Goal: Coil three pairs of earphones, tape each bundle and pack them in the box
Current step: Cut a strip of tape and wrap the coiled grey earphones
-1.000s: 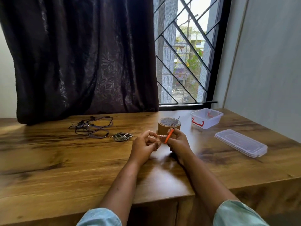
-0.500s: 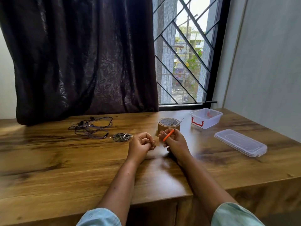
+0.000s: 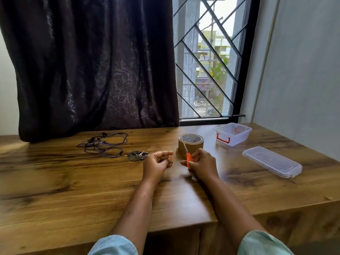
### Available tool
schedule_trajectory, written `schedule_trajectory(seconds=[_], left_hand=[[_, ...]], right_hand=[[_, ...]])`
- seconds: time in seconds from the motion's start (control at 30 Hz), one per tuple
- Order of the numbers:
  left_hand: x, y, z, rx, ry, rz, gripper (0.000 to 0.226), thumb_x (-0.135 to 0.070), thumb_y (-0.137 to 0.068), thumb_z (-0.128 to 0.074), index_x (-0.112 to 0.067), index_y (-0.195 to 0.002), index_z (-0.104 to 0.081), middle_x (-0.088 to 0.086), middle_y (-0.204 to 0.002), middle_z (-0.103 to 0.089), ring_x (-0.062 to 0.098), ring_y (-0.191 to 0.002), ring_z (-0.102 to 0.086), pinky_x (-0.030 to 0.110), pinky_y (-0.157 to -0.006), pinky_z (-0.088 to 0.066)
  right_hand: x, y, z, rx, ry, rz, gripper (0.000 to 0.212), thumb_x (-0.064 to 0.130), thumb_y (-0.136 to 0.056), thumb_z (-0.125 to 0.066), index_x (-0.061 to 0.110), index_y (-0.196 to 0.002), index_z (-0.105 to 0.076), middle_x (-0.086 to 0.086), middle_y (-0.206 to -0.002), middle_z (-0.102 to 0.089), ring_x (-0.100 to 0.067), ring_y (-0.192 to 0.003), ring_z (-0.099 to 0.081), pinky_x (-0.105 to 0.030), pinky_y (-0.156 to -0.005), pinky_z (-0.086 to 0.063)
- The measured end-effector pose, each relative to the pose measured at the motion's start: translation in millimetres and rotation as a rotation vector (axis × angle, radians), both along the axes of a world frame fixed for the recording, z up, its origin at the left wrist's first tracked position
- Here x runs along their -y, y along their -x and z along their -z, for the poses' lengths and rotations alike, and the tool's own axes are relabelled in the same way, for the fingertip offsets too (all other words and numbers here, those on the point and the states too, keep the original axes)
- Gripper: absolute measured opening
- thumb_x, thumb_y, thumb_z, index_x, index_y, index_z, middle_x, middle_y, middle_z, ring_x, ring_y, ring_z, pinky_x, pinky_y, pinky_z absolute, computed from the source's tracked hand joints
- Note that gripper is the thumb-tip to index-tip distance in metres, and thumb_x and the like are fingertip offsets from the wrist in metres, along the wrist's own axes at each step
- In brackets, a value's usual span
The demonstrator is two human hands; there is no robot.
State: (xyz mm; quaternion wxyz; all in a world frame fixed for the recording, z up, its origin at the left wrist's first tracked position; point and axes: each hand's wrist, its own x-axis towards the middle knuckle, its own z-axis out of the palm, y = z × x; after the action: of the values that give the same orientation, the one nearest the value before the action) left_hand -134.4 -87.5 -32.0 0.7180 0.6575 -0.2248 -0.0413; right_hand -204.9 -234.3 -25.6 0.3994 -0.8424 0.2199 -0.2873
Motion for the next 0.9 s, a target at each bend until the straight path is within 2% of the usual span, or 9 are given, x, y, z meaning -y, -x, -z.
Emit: schedule_trajectory(seconds=[0.07, 0.13, 0.23, 0.37, 0.43, 0.6, 0.67, 0.73, 0.9], left_hand=[[0.8, -1.2, 0.7, -0.006, -0.004, -0.001, 0.027, 0.008, -0.085, -0.059, -0.016, -0.088, -0.071, 0.011, -0.082, -0.071, 0.019, -0.075, -0.065, 0.023, -0.068, -0.056], [0.8, -1.5, 0.8, -0.012, -0.008, -0.004, 0.025, 0.007, -0.085, -0.06, -0.014, -0.089, -0.071, 0.012, -0.083, -0.071, 0.018, -0.074, -0.065, 0.024, -0.068, -0.055], [0.5, -1.0, 0.7, -0.013, -0.023, -0.009, 0.021, 0.007, -0.084, -0.061, -0.01, -0.092, -0.071, 0.01, -0.082, -0.071, 0.017, -0.074, -0.065, 0.021, -0.065, -0.055], [1.8, 1.0, -0.6, -0.001, -0.03, -0.009, 0.024, 0.009, -0.084, -0.061, -0.013, -0.088, -0.07, 0.008, -0.08, -0.069, 0.016, -0.072, -0.064, 0.019, -0.063, -0.055], [1.9, 0.9, -0.8, 0.011, -0.051, -0.012, 0.025, 0.008, -0.084, -0.061, -0.016, -0.086, -0.07, 0.009, -0.081, -0.07, 0.017, -0.073, -0.064, 0.02, -0.064, -0.055], [0.4, 2.9, -0.6, 0.025, -0.082, -0.016, 0.033, 0.013, -0.084, -0.055, -0.015, -0.085, -0.07, 0.012, -0.082, -0.069, 0.018, -0.074, -0.063, 0.02, -0.066, -0.056], [0.0, 3.5, -1.0, 0.032, -0.094, -0.024, 0.034, 0.014, -0.084, -0.054, -0.015, -0.085, -0.07, 0.013, -0.082, -0.068, 0.017, -0.073, -0.063, 0.02, -0.066, -0.056], [-0.8, 4.8, -2.1, 0.04, -0.097, -0.03, 0.034, 0.015, -0.084, -0.053, -0.014, -0.085, -0.07, 0.012, -0.081, -0.068, 0.017, -0.072, -0.062, 0.02, -0.065, -0.055], [-1.6, 7.6, -4.0, 0.058, -0.096, -0.031, 0.034, 0.018, -0.082, -0.049, -0.009, -0.088, -0.069, 0.01, -0.076, -0.065, 0.016, -0.069, -0.06, 0.019, -0.063, -0.053]], right_hand=[[4.5, 2.0, 0.7, -0.034, 0.017, -0.01, 0.031, 0.02, -0.066, -0.086, 0.017, -0.074, -0.056, -0.002, -0.079, -0.068, -0.017, -0.075, -0.068, -0.028, -0.061, -0.054], [5.2, 3.6, -0.9, -0.08, 0.079, -0.015, 0.025, 0.016, -0.07, -0.082, 0.016, -0.077, -0.058, -0.004, -0.084, -0.068, -0.019, -0.078, -0.068, -0.034, -0.071, -0.057], [7.8, 3.7, -5.8, -0.151, 0.154, -0.002, 0.021, 0.014, -0.072, -0.08, 0.014, -0.08, -0.06, -0.005, -0.09, -0.066, -0.017, -0.081, -0.061, -0.028, -0.07, -0.051], [20.9, 3.5, -16.9, -0.318, 0.052, -0.05, 0.022, 0.015, -0.067, -0.083, 0.015, -0.074, -0.062, -0.004, -0.087, -0.066, -0.018, -0.086, -0.064, -0.028, -0.071, -0.052], [27.2, 5.8, -25.3, -0.414, 0.073, -0.065, 0.02, 0.017, -0.068, -0.083, 0.014, -0.078, -0.065, -0.004, -0.092, -0.068, -0.017, -0.089, -0.063, -0.025, -0.068, -0.05], [27.9, 9.3, -30.1, -0.421, 0.141, -0.02, 0.027, 0.019, -0.069, -0.083, 0.011, -0.087, -0.064, -0.009, -0.102, -0.067, -0.024, -0.095, -0.064, -0.035, -0.083, -0.055], [23.0, 9.9, -24.2, -0.345, 0.175, 0.023, 0.027, 0.019, -0.07, -0.082, 0.014, -0.081, -0.057, -0.009, -0.101, -0.065, -0.025, -0.093, -0.063, -0.036, -0.081, -0.054], [19.4, 9.2, -22.4, -0.316, 0.191, 0.037, 0.019, 0.017, -0.074, -0.077, 0.012, -0.08, -0.06, -0.011, -0.103, -0.065, -0.026, -0.092, -0.063, -0.036, -0.08, -0.053], [15.7, 0.5, -31.1, -0.523, 0.265, -0.049, 0.024, 0.019, -0.079, -0.072, 0.007, -0.1, -0.07, -0.01, -0.106, -0.067, -0.021, -0.087, -0.06, -0.025, -0.068, -0.046]])
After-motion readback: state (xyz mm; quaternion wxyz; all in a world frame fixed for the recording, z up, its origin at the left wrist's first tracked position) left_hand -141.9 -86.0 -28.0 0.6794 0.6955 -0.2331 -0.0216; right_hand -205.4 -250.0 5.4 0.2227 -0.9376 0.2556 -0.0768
